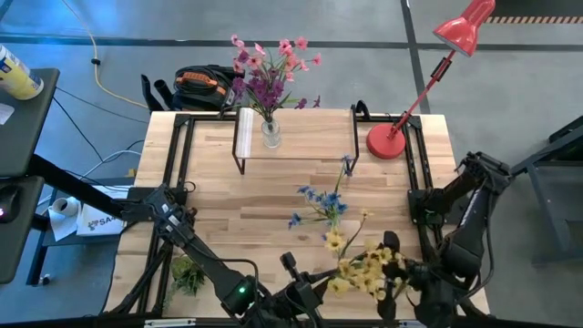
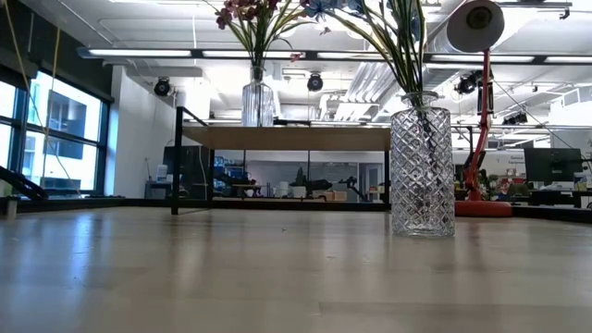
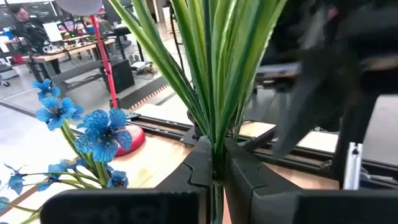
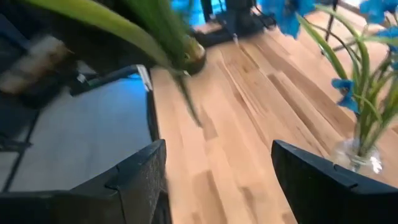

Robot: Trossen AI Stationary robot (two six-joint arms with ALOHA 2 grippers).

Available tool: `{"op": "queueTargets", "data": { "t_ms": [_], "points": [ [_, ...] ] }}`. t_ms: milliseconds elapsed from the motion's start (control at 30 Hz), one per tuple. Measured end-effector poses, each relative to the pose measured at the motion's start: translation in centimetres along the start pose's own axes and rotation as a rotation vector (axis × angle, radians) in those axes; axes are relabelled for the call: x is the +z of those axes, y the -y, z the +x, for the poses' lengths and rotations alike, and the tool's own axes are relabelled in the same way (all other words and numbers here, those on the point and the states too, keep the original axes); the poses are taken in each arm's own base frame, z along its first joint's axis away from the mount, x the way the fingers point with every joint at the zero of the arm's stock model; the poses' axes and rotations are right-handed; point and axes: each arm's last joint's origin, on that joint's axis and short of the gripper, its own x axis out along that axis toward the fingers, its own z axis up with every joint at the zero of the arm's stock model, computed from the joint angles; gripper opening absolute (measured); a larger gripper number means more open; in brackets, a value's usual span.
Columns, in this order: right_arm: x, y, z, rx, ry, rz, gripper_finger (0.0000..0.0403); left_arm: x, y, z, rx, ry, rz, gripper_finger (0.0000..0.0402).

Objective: Pick and place flowers into a vace then onto a shelf
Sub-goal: Put the yellow flowers into the transparent vase

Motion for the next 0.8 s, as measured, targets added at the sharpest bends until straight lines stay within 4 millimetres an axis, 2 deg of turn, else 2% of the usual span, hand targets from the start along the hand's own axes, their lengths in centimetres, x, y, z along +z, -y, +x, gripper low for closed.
{"op": "queueTargets", "data": {
  "t_ms": [167, 333, 500, 600, 800],
  "points": [
    [0.8, -0.3, -0.8, 0.032, 0.072, 0.027, 0.0283, -0.1, -0.2, 0.4, 0.004, -0.009, 0.003, 0.006],
    [1.3, -0.3, -0.1, 0.025, 0.084, 0.029, 0.0283, 0.0, -0.4, 1.3, -0.035, -0.022, -0.007, 0.0049],
    [1.7, -0.3, 0.2, 0.019, 0.116, 0.01, 0.0282, 0.1, -0.8, 2.7, -0.085, -0.042, -0.036, 0.0068],
    [1.9, -0.5, 0.1, 0.03, 0.122, 0.015, 0.0282, 0.0, -0.9, 2.7, -0.084, -0.048, -0.023, 0.0072],
    [1.5, -0.7, -0.4, 0.052, 0.115, 0.013, 0.0282, -0.6, -1.0, 2.7, -0.088, -0.085, 0.036, 0.005]
  ]
}}
